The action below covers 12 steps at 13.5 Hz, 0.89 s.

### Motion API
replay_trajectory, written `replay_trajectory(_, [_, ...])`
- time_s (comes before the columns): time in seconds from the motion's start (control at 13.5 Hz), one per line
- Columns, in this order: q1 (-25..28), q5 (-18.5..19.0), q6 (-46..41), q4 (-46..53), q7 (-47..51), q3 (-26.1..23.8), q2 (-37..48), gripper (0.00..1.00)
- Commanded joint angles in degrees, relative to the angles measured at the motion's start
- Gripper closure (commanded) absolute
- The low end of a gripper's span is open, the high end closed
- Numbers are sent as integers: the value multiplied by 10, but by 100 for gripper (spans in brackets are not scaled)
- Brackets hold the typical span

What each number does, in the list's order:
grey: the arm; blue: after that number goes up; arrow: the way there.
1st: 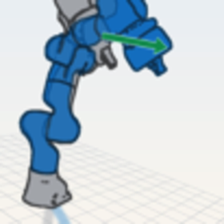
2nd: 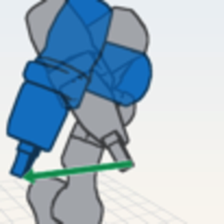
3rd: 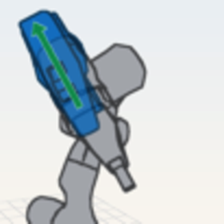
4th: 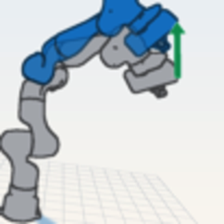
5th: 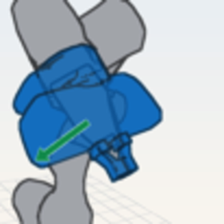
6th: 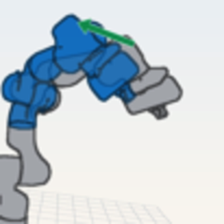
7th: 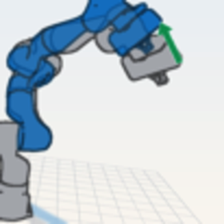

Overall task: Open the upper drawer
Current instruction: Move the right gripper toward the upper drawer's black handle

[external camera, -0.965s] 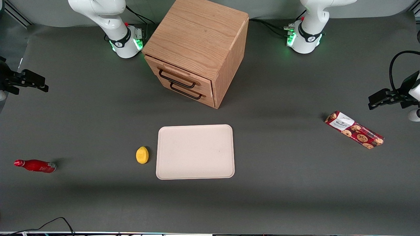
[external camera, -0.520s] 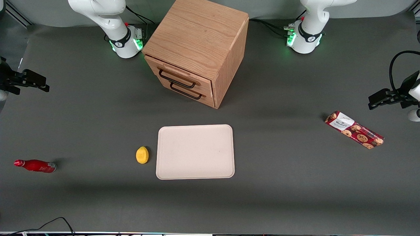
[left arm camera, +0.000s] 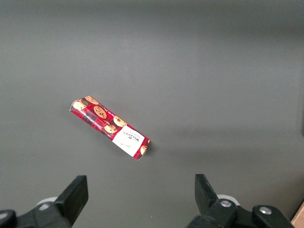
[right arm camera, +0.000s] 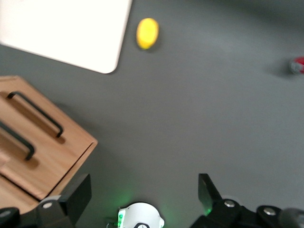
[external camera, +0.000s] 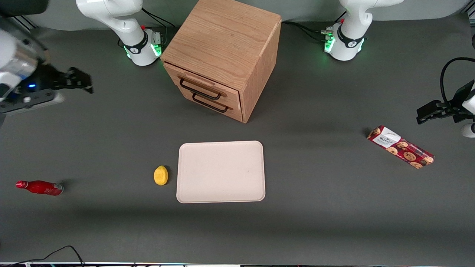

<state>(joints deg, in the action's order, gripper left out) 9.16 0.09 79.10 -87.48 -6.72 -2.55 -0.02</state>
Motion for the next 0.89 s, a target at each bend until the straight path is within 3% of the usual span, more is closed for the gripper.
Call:
replay_trajectory(0.0, [69,-25,-18,9,13,12,1,0])
replay_trajectory(0.45, [228,-68,-13,10,11,62,-22,0])
replay_trajectory(0.59, [250,-104,-12,9,1,87,-32,0])
replay_trajectory(0.82, [285,-115,-7,9,-7,97,-38,0])
